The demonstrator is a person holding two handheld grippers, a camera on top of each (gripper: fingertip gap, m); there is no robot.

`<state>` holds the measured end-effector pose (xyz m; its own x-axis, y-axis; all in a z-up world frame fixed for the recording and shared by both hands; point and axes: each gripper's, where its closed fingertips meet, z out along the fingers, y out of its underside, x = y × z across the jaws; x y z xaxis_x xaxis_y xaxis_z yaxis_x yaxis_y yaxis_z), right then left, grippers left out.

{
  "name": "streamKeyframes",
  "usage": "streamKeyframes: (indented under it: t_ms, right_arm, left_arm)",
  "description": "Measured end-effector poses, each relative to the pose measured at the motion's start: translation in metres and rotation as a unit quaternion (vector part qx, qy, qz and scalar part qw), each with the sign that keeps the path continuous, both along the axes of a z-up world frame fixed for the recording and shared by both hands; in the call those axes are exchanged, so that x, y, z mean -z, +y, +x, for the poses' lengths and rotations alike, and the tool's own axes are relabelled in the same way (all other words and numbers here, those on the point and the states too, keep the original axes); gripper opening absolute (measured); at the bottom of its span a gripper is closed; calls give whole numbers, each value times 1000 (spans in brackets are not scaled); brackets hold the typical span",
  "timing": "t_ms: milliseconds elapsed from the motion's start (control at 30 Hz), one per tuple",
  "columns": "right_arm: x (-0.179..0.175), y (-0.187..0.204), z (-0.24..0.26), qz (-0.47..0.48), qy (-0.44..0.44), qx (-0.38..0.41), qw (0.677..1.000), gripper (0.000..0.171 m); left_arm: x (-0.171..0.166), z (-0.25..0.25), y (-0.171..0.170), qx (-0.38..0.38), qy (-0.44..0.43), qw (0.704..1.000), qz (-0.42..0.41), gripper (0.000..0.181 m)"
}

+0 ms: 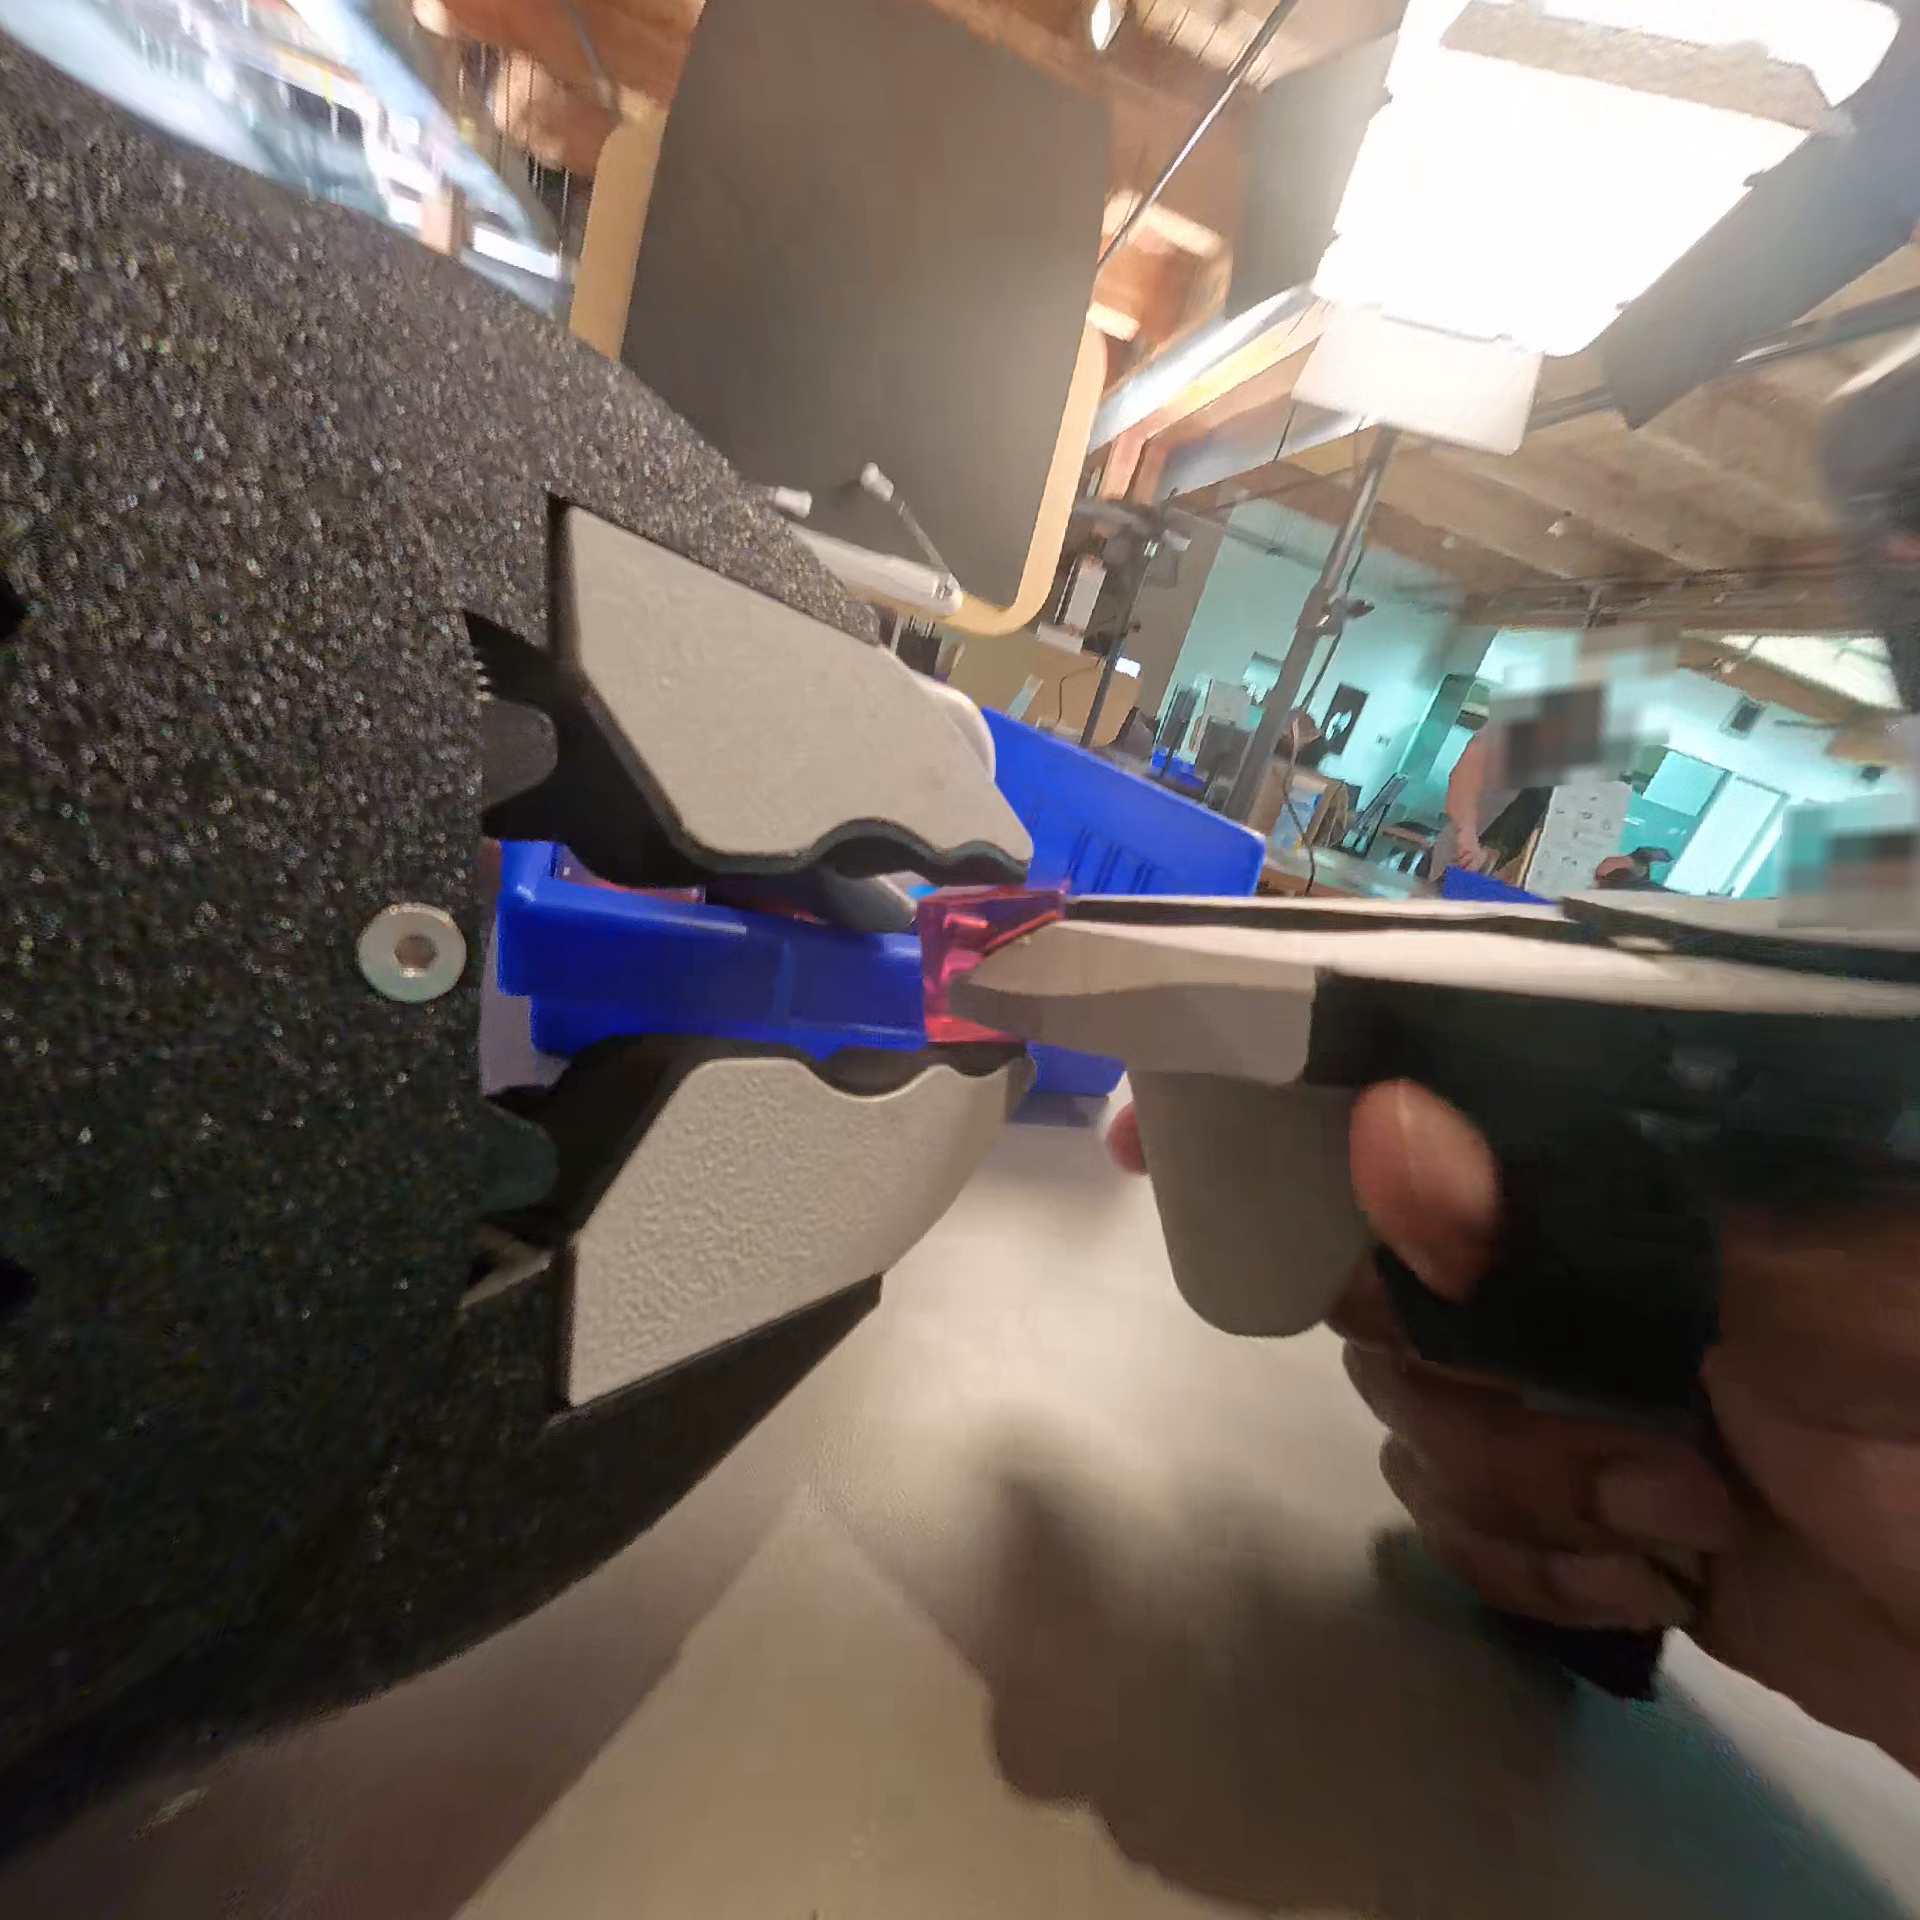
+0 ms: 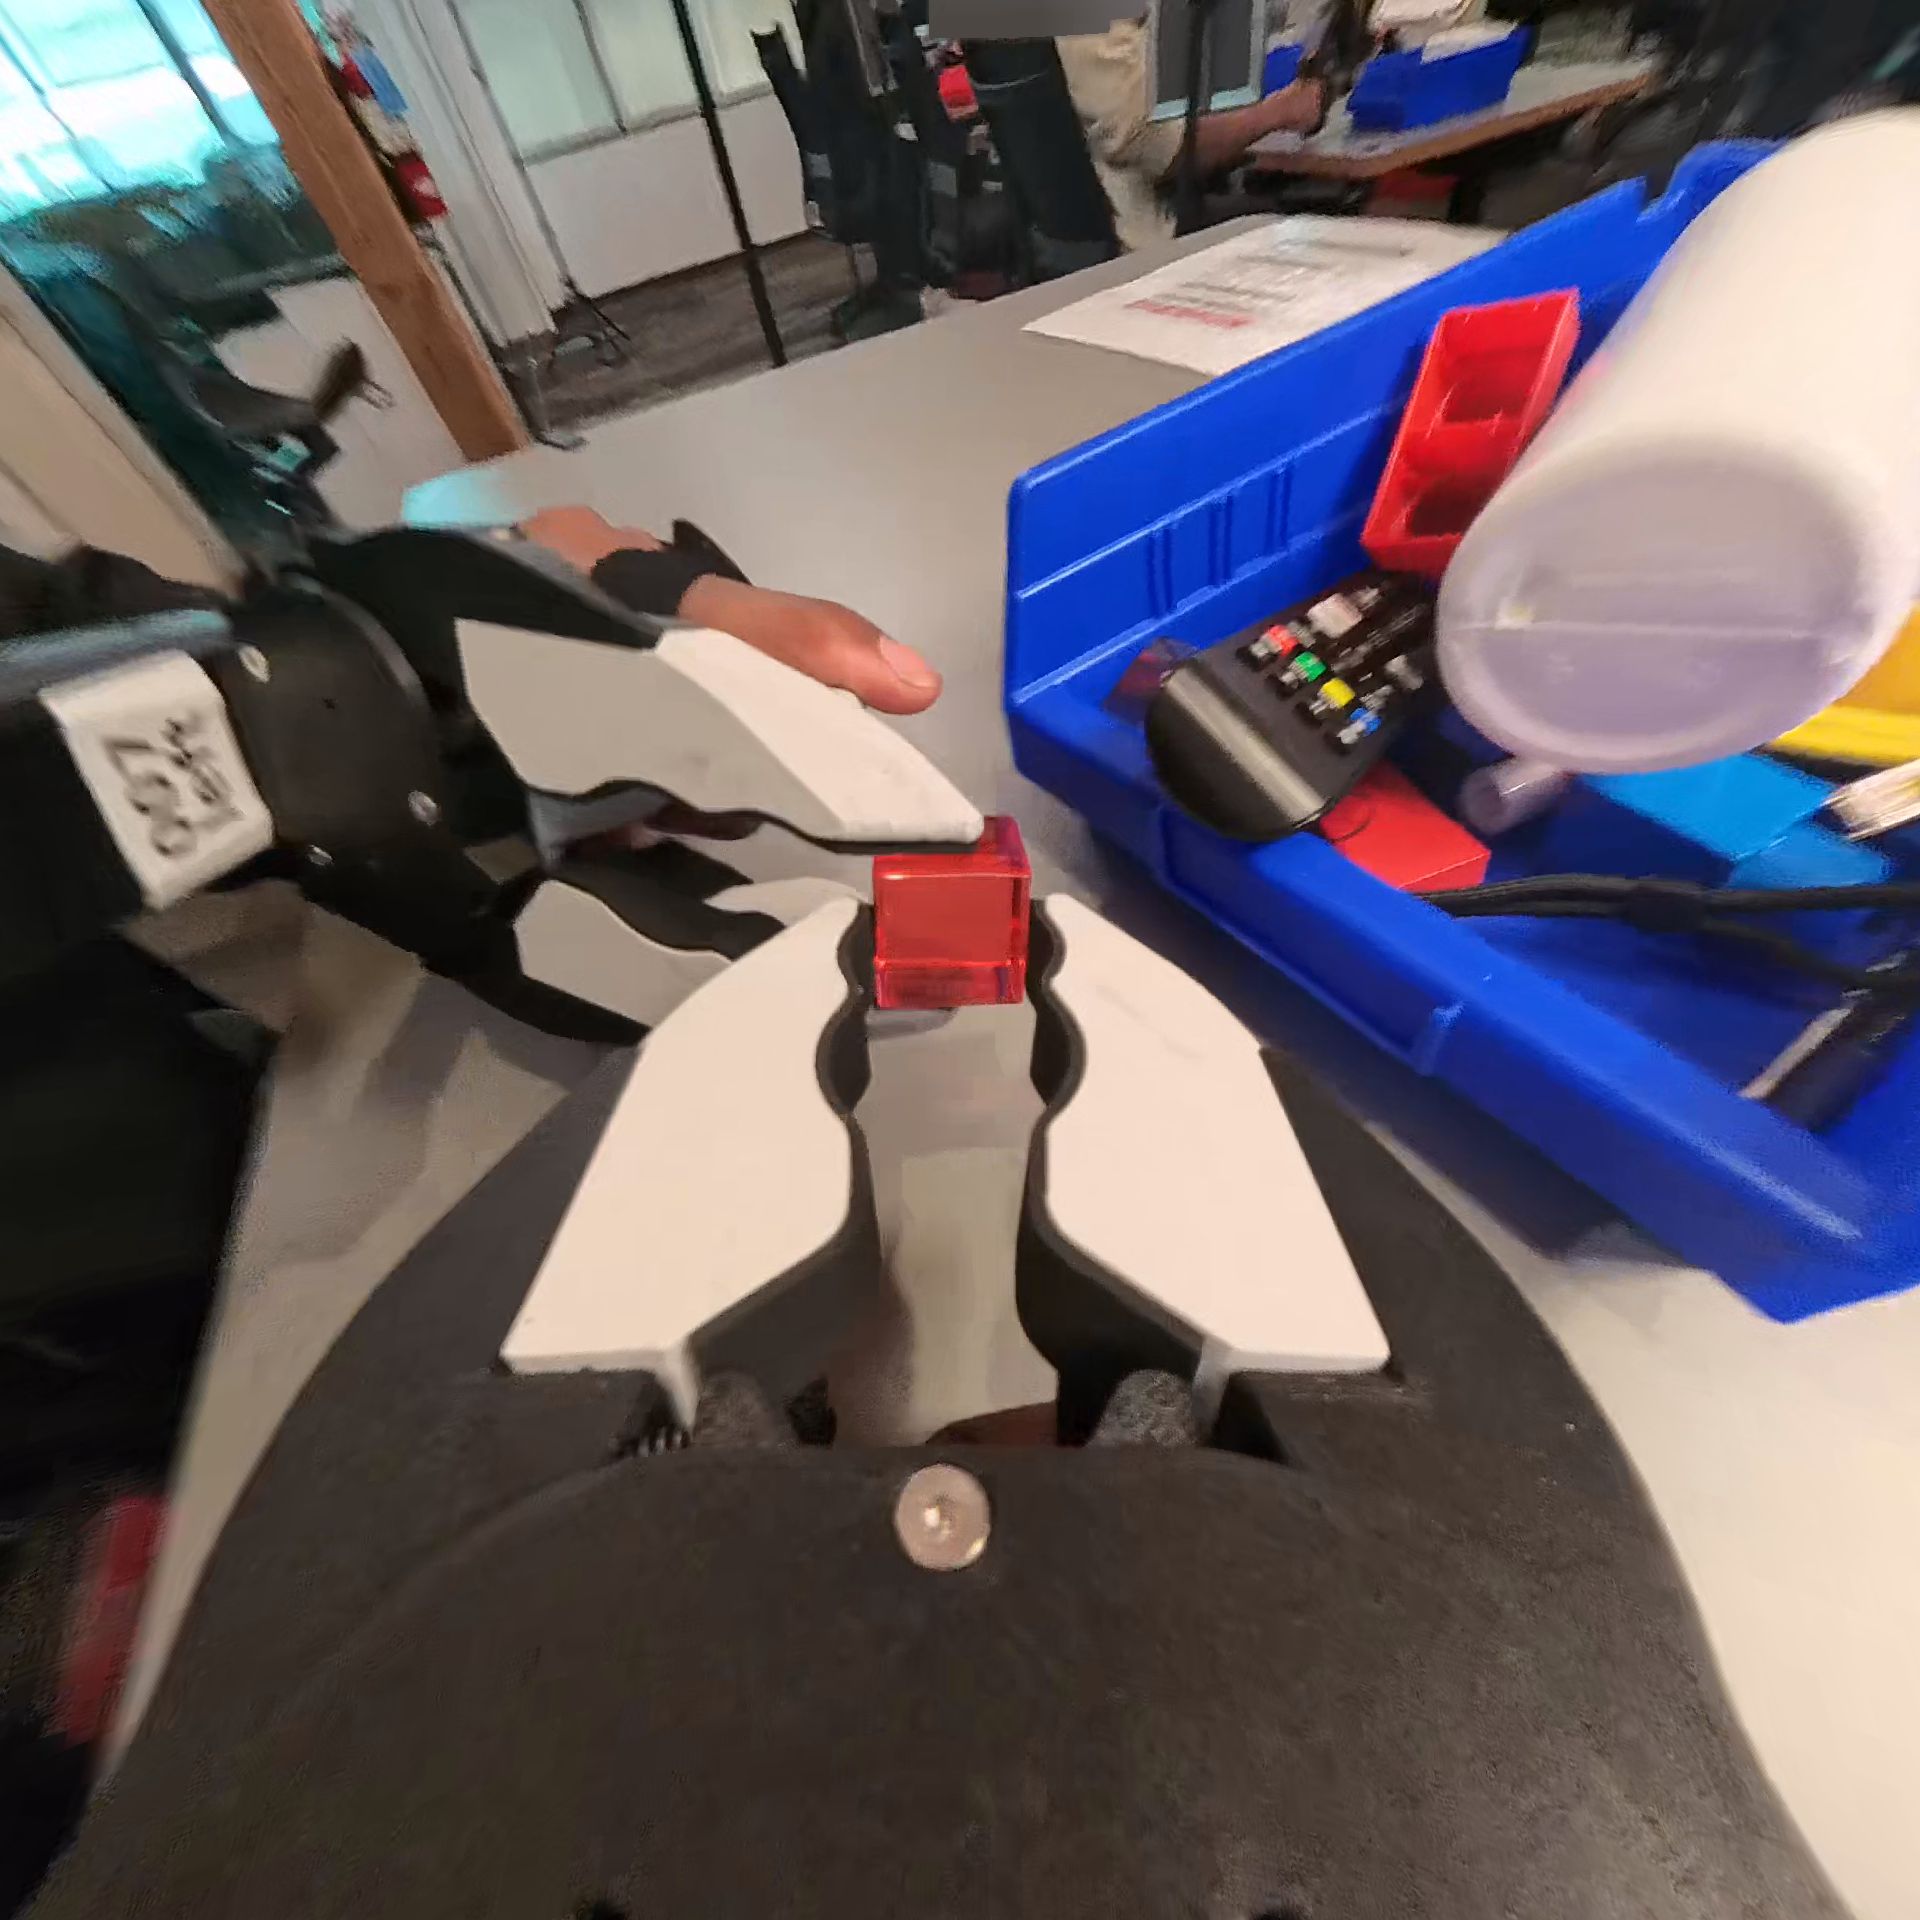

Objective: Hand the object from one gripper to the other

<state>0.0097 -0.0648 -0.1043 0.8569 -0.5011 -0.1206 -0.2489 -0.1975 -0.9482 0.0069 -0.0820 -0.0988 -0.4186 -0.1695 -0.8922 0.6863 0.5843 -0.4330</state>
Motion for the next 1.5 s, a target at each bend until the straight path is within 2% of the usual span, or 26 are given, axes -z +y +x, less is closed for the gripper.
streamKeyframes:
  t_ms: [100, 200, 300, 400, 467, 567, 633, 667, 700, 767, 833, 933, 1033, 1133, 1267, 1300, 1367, 1400, 1500]
  right_arm:
    - [-3, -12, 12, -89, -133, 52, 986, 27]
    - [-6, -23, 19, -189, -271, 91, 940, 27]
    - [-3, -20, 16, -253, -354, 92, 896, 27]
    - [-2, -12, 9, -267, -389, 78, 878, 27]
    - [-4, -8, 5, -268, -410, 72, 869, 27]
    - [-7, -2, -3, -264, -444, 56, 854, 27]
    - [-9, 3, -9, -259, -469, 44, 843, 27]
    - [-9, 4, -10, -260, -474, 40, 840, 26]
    - [-8, 5, -11, -262, -475, 38, 839, 27]
    - [-6, 4, -9, -254, -457, 39, 852, 27]
    - [-4, 1, -6, -229, -407, 38, 884, 28]
    - [-1, -4, -1, -164, -287, 33, 943, 36]
    - [-2, -6, 2, -77, -155, 23, 985, 42]
    - [-8, -7, 3, 1, -57, 14, 998, 45]
    - [-11, -2, -1, 36, -10, 2, 999, 46]
    - [-10, 0, -3, 28, -18, 0, 999, 44]
    - [-9, 1, -3, -4, -62, 8, 998, 28]
    - [-8, 0, -2, -28, -93, 17, 995, 28]
    - [-9, -9, 7, -118, -214, 62, 968, 27]
  left_arm:
    - [10, 8, 5, -3, 119, 993, -2, 35]
    - [16, 14, 12, -12, 266, 964, -21, 41]
    - [13, 8, 12, 11, 430, 899, -81, 45]
    - [5, -1, 9, 45, 553, 822, -130, 51]
    - [5, -5, 8, 52, 593, 792, -139, 55]
    - [8, -8, 5, 53, 618, 771, -144, 55]
    - [10, -15, 2, 67, 640, 751, -144, 49]
    - [10, -19, 0, 75, 648, 744, -143, 40]
    - [10, -21, 0, 80, 647, 745, -144, 29]
    - [11, -16, 0, 74, 614, 772, -149, 29]
    - [10, -4, 4, 47, 542, 826, -149, 29]
    - [4, 16, 14, -6, 374, 919, -124, 28]
    - [-4, 23, 18, -37, 193, 977, -78, 28]
    - [-5, 18, 14, -45, 67, 996, -32, 29]
    - [-1, 7, 6, -35, 15, 999, -7, 29]
    - [0, 6, 5, -33, 13, 999, -4, 29]
    - [2, 6, 4, -32, 12, 999, 0, 29]
    - [3, 6, 4, -27, 21, 999, 1, 30]
    - [10, 7, 6, -13, 135, 991, -13, 36]
